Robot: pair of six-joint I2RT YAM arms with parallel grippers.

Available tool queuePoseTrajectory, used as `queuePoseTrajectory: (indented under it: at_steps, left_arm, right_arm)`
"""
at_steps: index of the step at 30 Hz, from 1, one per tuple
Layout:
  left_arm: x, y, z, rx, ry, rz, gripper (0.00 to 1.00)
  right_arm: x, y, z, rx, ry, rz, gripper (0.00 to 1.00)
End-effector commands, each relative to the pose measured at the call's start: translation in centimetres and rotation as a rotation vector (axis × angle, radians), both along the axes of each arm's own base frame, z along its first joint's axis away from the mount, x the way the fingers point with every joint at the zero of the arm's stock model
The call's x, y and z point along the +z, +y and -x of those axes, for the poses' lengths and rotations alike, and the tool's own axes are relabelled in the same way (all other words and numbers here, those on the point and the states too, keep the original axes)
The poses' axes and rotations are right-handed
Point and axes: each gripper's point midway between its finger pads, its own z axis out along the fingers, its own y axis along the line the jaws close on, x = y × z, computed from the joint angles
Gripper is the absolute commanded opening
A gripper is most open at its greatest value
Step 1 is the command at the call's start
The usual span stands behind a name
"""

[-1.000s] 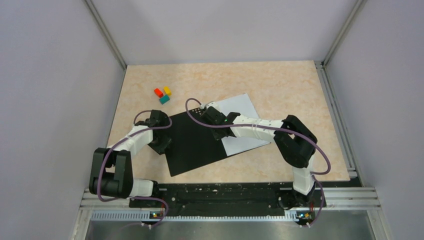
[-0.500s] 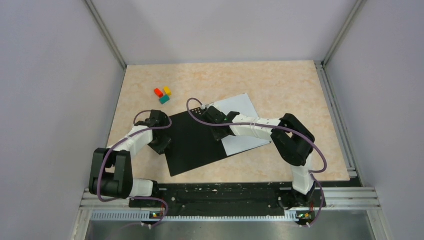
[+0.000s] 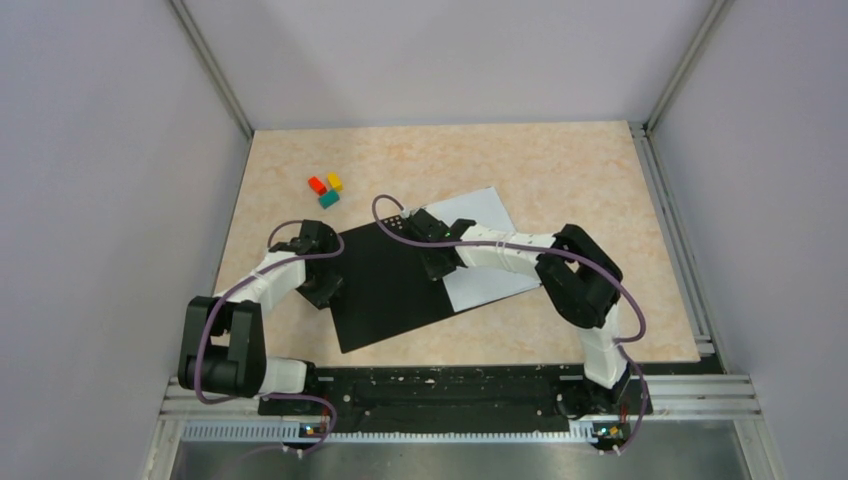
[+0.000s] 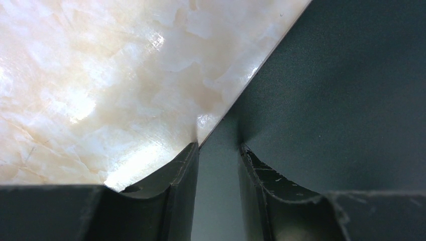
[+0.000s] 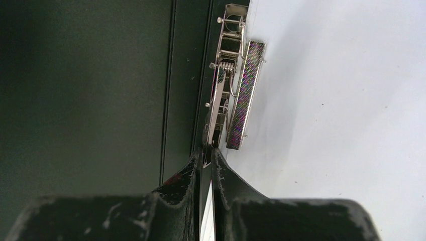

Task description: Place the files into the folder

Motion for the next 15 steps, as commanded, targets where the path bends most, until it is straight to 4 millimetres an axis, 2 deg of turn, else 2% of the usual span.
queuePoseTrajectory:
  at_steps: [1,9,15]
  left_arm:
    - [-2.7,0.1,0.3,0.005,0.022,0.001,0.39]
    - [-2.6,0.1,0.0,0.001,0.006,0.002,0.39]
    - [-2.4,-0.2,-0.5,-0.006,-0.006,0.011,0.39]
  right_arm:
    - [-6.3,-2.1,2.1,-0.013,0.192,0.075,0.0]
    - [-7.8,-2.3,2.4,-0.019,0.326,0.069,0.0]
    - [-8.6,-1.3,2.9,0.015,0.405,0.073,0.0]
